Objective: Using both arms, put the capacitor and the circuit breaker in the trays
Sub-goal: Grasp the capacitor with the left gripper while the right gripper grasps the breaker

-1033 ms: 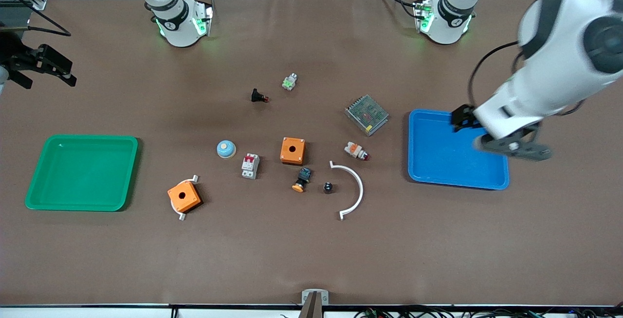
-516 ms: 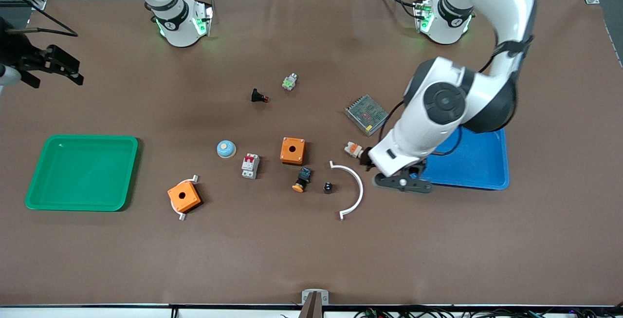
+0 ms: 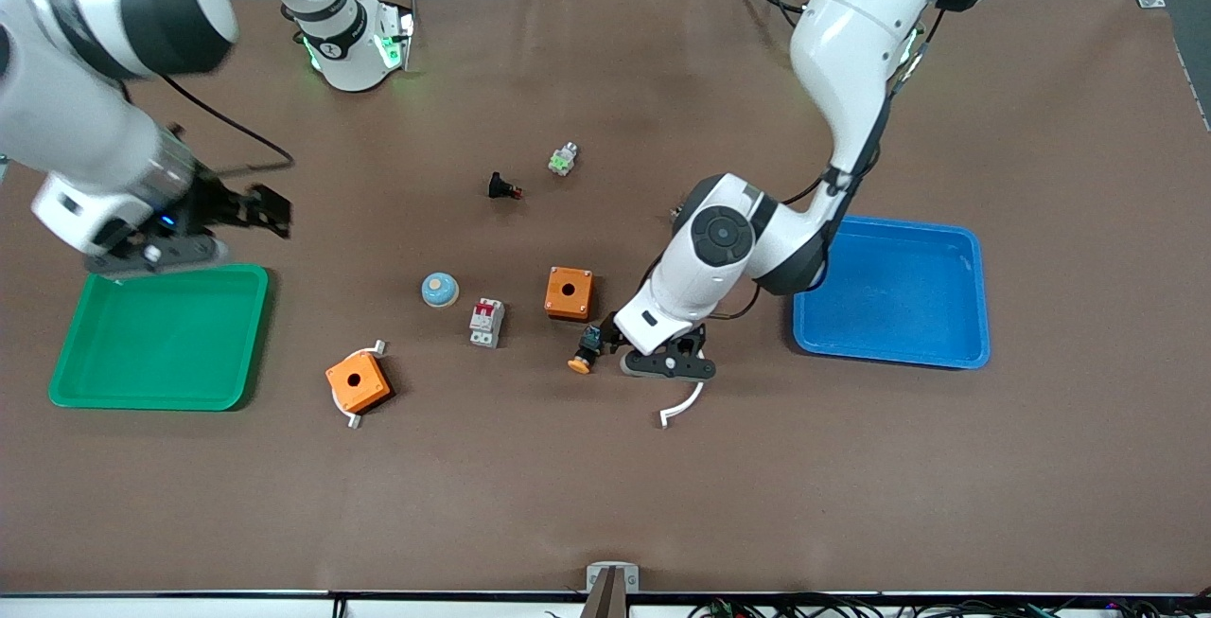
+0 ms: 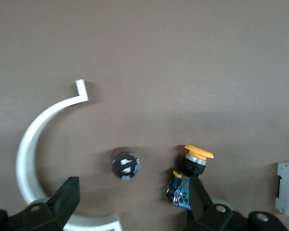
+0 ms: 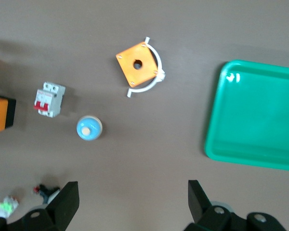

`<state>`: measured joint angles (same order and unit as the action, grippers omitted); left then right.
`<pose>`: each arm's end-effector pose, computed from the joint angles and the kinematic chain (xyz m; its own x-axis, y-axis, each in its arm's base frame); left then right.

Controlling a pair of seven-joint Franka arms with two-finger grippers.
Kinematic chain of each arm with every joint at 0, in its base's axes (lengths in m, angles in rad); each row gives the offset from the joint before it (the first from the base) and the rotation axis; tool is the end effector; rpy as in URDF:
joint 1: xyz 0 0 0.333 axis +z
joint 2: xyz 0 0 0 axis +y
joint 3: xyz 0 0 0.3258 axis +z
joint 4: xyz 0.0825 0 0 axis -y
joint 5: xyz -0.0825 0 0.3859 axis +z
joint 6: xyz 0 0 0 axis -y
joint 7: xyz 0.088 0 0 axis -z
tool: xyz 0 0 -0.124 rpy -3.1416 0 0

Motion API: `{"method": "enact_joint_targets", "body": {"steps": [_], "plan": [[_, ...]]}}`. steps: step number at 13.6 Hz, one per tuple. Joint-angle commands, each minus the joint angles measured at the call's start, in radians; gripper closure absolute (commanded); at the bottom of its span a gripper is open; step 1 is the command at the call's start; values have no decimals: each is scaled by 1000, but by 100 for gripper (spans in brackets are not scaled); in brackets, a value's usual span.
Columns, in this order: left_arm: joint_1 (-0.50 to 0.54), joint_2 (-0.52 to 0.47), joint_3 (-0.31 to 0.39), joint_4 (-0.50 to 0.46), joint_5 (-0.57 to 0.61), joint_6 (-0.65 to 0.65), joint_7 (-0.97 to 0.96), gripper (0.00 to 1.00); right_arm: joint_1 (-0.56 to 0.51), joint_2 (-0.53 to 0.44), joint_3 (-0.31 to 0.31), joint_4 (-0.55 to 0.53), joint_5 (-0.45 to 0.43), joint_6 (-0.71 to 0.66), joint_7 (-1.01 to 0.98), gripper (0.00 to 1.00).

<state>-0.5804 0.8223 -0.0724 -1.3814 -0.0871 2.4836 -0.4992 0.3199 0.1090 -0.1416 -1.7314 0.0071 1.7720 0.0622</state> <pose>0.6221 -0.4602 0.2389 0.9831 -0.0388 0.1791 -0.0815 -0.9679 0.2377 0.5805 0.1084 0.4955 0.9913 0.1138 -0.0666 0.1149 -0.9933 0.0127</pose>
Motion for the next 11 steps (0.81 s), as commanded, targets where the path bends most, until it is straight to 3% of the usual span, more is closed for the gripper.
{"method": "enact_joint_targets", "body": {"steps": [1, 6, 9, 11], "plan": [[-19, 58, 17, 42, -8, 53, -16, 0, 60, 101, -7, 16, 56, 87, 94, 0], [-148, 130, 198, 80, -6, 77, -27, 3, 195, 279, -7, 16, 62, 275, 347, 0], [-154, 130, 198, 82, -7, 77, -47, 5, 248, 363, -7, 18, 65, 378, 435, 0], [-156, 130, 197, 82, -8, 77, -50, 17, 251, 400, -7, 29, 111, 396, 446, 0]]}}
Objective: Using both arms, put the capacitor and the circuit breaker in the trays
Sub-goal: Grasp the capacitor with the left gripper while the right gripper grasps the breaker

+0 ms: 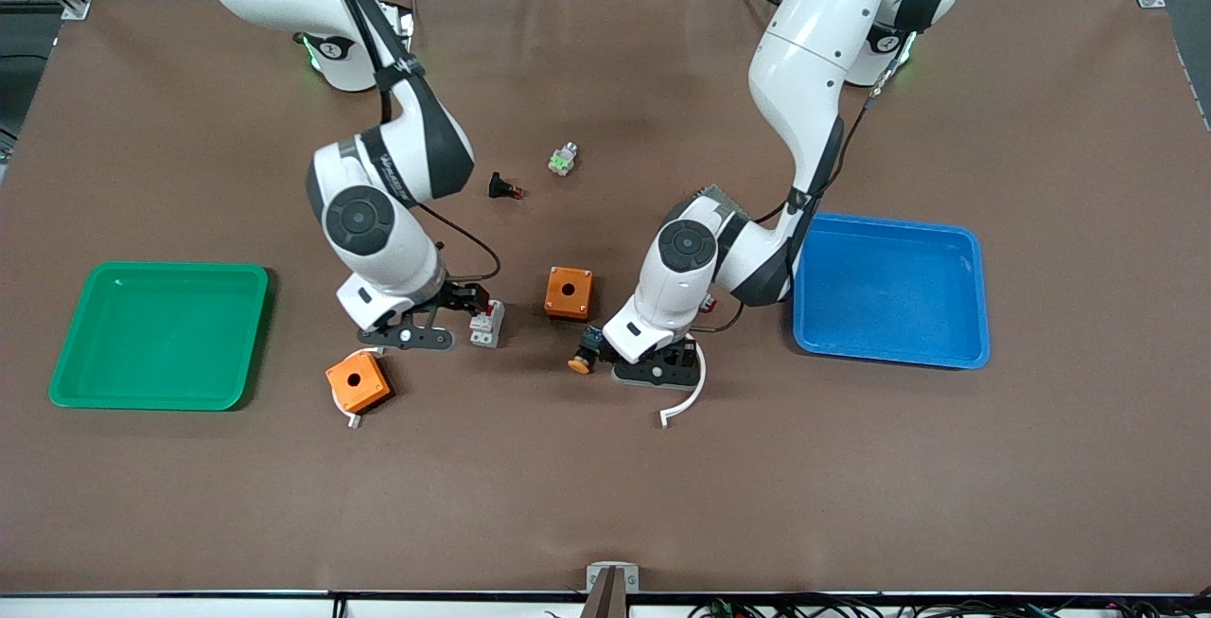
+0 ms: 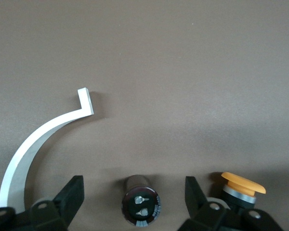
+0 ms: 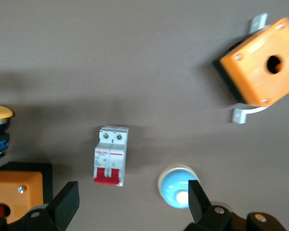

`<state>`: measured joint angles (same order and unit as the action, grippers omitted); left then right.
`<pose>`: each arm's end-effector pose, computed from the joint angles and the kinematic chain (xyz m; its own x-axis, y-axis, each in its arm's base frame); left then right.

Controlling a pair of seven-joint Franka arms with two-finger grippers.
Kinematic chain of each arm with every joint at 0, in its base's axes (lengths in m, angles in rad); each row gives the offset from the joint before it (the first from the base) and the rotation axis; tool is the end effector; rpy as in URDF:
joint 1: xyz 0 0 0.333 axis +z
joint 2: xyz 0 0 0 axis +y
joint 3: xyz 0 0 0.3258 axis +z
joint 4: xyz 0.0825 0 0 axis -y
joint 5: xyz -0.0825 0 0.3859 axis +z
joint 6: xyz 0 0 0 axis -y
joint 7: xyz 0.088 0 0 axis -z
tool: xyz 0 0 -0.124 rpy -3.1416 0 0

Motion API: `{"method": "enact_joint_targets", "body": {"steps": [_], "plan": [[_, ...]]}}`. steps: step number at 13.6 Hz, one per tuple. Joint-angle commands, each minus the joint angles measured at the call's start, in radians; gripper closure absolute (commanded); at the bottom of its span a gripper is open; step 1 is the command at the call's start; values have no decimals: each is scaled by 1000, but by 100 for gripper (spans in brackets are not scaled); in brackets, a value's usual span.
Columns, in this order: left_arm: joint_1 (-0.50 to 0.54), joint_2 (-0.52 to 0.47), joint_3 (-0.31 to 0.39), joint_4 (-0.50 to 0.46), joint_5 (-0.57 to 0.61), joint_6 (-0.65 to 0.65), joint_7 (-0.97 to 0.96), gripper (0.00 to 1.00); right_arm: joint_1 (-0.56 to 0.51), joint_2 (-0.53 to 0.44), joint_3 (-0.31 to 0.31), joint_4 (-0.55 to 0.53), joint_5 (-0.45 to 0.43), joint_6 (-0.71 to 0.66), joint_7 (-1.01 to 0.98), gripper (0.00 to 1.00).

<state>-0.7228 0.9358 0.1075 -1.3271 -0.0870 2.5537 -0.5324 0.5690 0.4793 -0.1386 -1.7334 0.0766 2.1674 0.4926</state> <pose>0.6257 -0.4679 0.1863 0.9637 -0.0538 0.2615 -0.0909 -0.9871 0.1317 0.5988 0.2880 0.2938 0.9951 -0.0926 -0.0341 -0.0919 -0.9956 0.0208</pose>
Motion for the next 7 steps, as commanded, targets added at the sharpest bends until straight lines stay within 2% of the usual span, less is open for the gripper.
{"method": "enact_joint_targets", "body": {"steps": [1, 4, 7], "plan": [[-14, 18, 18, 26, -7, 6, -17, 25, 2, 50, -10, 44, 57, 0, 15, 0], [-24, 20, 17, 23, -7, 5, -17, 46, 6, 123, -9, 83, 68, 22, 17, 0], [-27, 20, 17, 22, -7, 0, -20, 59, 9, 157, -7, 83, 109, 54, 14, 1]]}}
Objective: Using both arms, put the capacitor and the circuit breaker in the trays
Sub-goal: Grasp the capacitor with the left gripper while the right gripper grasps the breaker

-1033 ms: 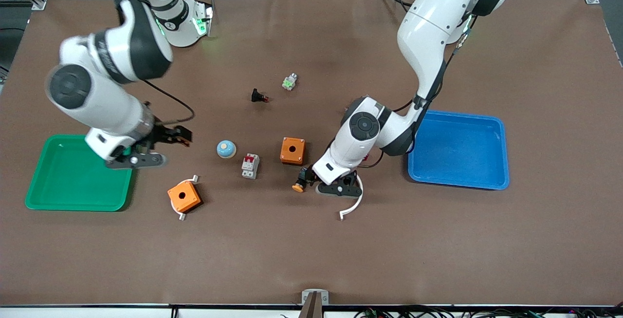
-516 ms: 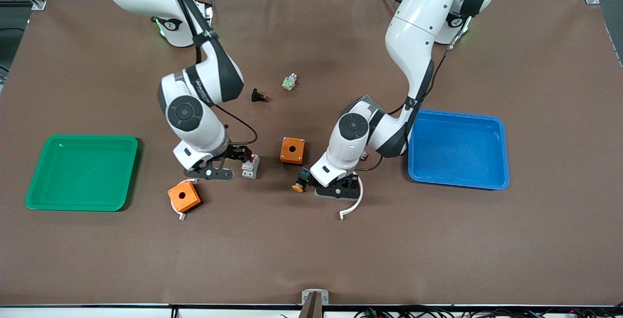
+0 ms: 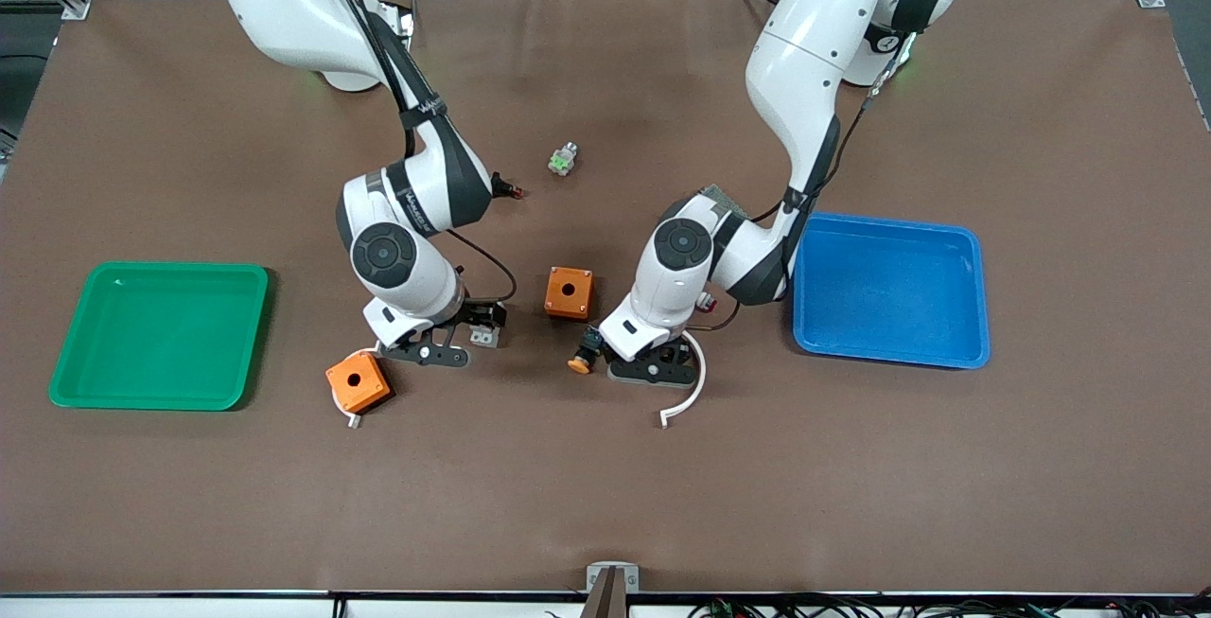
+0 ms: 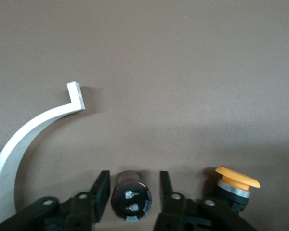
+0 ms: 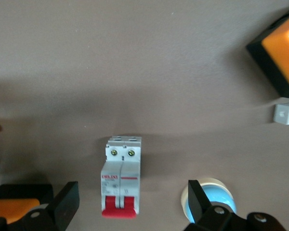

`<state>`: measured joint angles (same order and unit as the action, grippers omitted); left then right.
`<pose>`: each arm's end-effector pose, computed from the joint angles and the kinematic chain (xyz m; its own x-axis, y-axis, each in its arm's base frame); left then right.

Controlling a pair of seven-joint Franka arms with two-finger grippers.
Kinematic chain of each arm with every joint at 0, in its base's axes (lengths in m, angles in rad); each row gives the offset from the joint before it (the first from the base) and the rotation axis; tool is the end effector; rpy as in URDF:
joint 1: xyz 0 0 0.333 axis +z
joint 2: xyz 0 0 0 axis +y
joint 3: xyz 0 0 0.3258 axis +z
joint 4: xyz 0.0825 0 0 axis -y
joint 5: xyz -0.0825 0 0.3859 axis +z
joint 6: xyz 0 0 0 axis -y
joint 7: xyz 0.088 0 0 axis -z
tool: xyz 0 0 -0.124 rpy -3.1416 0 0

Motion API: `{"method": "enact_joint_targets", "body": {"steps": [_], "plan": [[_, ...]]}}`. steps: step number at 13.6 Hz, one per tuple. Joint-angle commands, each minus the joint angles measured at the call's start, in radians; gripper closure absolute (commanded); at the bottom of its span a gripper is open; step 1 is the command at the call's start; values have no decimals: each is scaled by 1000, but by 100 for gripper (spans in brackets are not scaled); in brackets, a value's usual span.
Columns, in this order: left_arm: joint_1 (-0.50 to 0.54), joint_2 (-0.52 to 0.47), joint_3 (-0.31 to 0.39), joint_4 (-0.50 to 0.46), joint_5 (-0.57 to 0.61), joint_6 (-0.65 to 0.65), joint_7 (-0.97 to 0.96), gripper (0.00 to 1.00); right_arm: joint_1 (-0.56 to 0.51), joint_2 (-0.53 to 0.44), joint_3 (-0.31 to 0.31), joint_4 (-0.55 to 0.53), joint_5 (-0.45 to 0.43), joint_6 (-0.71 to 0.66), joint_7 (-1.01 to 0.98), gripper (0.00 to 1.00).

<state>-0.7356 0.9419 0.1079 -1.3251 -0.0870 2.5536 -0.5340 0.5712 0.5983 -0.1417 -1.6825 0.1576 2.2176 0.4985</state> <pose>0.6195 -0.4755 0.1825 0.9638 -0.0654 0.2583 -0.1015 -0.9864 0.1293 0.6102 0.2975 0.2408 0.9871 -0.1443 -0.0690 -0.1453 -0.9894 -0.0086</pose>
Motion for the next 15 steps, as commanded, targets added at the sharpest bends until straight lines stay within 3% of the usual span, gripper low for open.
{"method": "enact_joint_targets", "body": {"steps": [1, 5, 8, 10, 14, 15], "plan": [[-16, 12, 16, 20, -7, -1, -24, 65, 15, 44, -4, 32, 28, 17, 6, 4], [-19, 2, 16, 18, -7, -4, -27, 85, 21, 70, -4, 32, 28, 37, 2, 16], [-7, -49, 21, 17, -14, -65, -66, 94, 24, 89, 8, 32, 28, 43, -2, 23], [33, -112, 24, 9, -13, -146, -75, 96, 30, 98, 8, 32, 28, 57, -2, 40], [140, -210, 23, -9, -5, -341, -46, 97, 29, 86, 8, 35, 25, 47, 2, 94], [166, -236, 21, -32, -5, -374, -15, 97, 27, 77, 8, 49, 23, 41, -8, 99]]}}
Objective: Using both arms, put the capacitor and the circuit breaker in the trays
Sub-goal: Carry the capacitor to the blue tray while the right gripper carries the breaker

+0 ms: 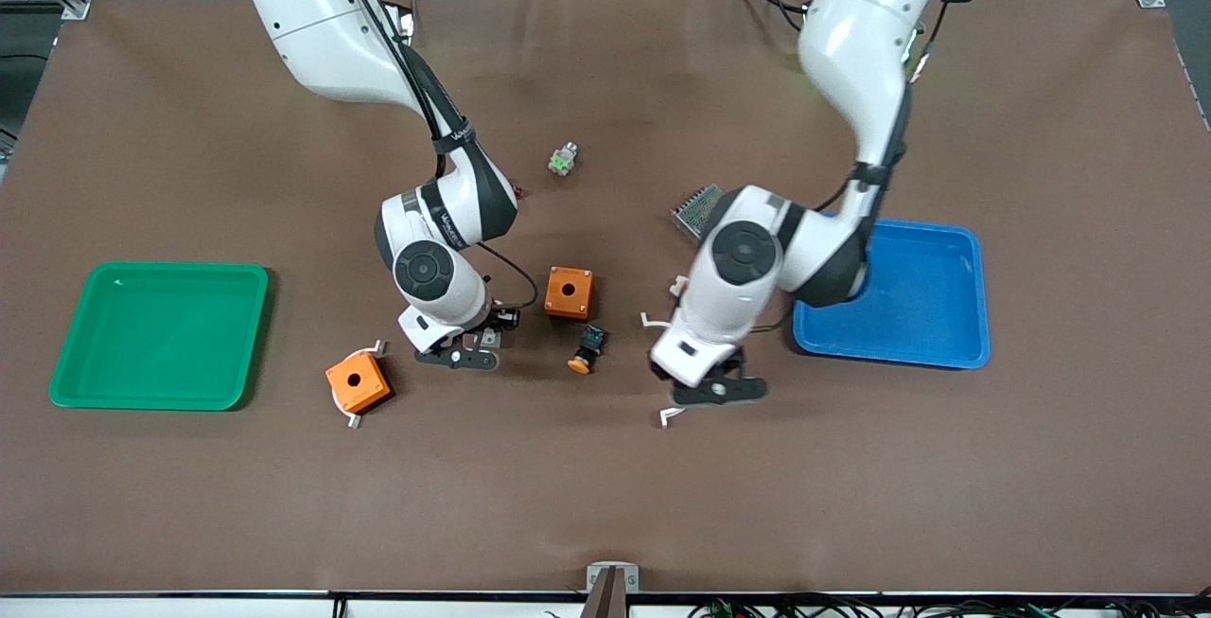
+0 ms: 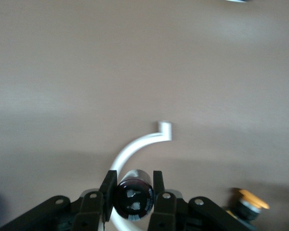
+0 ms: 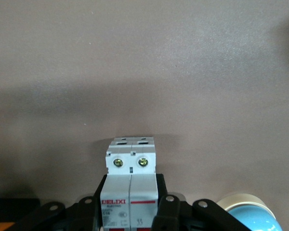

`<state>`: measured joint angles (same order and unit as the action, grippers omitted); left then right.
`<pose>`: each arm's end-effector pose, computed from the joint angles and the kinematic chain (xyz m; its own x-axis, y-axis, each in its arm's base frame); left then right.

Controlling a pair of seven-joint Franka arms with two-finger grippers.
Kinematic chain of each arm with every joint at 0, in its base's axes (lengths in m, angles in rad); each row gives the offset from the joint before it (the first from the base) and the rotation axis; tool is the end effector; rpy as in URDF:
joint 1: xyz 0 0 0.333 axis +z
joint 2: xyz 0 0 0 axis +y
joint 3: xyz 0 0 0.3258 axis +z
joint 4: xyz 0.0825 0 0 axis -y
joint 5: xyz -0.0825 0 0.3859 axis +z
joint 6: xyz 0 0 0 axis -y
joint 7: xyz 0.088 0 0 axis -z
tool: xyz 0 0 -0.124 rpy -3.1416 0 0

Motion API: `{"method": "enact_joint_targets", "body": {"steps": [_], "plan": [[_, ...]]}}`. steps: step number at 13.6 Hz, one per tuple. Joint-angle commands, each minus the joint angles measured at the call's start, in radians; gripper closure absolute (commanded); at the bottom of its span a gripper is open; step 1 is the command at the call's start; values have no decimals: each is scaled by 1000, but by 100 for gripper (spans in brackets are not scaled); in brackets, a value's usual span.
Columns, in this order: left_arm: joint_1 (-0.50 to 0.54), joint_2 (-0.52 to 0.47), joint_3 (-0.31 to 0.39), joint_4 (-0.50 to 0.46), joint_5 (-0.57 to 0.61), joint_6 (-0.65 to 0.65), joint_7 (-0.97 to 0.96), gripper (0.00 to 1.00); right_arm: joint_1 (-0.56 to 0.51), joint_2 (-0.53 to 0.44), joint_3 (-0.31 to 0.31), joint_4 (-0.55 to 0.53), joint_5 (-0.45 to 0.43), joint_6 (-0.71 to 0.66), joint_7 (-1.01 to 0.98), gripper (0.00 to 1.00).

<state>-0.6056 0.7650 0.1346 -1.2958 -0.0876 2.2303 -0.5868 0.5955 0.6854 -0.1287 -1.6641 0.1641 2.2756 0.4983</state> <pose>0.6744 -0.3764 0.2981 0.9803 0.1229 0.1546 0.1108 -0.9903 0.0841 0.6026 0.3199 0.1936 0.9904 -0.1154 -0.0763 -0.1158 -0.9933 0.0003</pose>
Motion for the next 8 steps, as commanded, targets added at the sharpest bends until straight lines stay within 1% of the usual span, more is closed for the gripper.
{"method": "enact_joint_targets", "body": {"steps": [1, 3, 6, 8], "plan": [[65, -96, -6, -106, -4, -61, 80, 97, -5, -35, -6, 29, 14, -33, -9, 100], [128, -173, -10, -210, -6, -61, 215, 99, -19, -110, -15, 35, 8, -105, -33, 100], [211, -257, -13, -327, -7, -60, 368, 99, -103, -203, -28, 44, 5, -212, -160, 100], [275, -300, -15, -411, -17, -38, 491, 100, -160, -240, -57, 49, -4, -263, -292, 99]]}}
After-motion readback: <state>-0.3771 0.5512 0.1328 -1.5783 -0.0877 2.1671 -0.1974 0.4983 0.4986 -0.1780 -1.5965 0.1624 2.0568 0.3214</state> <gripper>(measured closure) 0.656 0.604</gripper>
